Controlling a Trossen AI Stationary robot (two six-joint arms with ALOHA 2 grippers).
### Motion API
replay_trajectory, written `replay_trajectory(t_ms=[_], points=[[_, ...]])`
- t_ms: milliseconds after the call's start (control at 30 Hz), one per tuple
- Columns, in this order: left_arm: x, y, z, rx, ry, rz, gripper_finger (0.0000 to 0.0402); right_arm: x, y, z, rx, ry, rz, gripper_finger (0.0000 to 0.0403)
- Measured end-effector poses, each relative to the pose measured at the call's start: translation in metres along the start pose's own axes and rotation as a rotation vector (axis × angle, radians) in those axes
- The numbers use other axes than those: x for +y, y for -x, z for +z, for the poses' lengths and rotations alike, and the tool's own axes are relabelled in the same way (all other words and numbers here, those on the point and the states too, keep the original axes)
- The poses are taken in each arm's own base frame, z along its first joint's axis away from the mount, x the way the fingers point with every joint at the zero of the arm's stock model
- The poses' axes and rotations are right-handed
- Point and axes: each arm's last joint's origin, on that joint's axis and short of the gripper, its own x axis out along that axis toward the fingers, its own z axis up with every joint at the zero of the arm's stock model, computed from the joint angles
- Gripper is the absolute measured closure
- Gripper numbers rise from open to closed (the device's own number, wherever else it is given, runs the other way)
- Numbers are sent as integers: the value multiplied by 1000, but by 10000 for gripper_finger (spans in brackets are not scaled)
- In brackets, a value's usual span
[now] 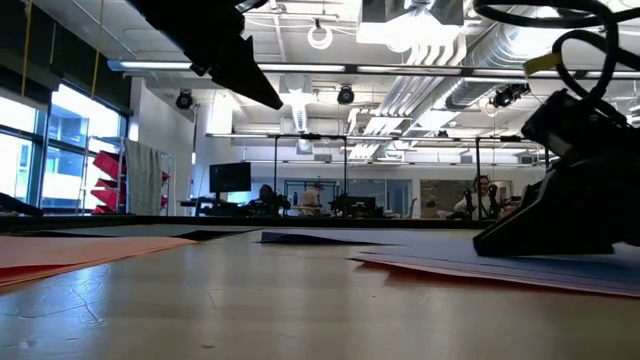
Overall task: Organize paper
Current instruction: Stack the bottom blue paper on top of the top blue paper
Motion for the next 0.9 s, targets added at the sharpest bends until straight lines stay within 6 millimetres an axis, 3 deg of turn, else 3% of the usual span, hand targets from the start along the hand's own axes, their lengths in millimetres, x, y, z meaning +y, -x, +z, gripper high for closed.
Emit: replay_trajectory(t_ms=[300,467,767,900], points=[[-1,0,0,2,-19,-2,402,1,3,5,28,40,44,312],[-1,1,-1,5,-19,-2,402,0,12,16,24,106,78,387],[-5,2,0,3,-71,-107,402,-1,42,67,-129,143,141,402],[-10,0,-2,2,-181,-216,401,4,55,91,-186,294,281,403]])
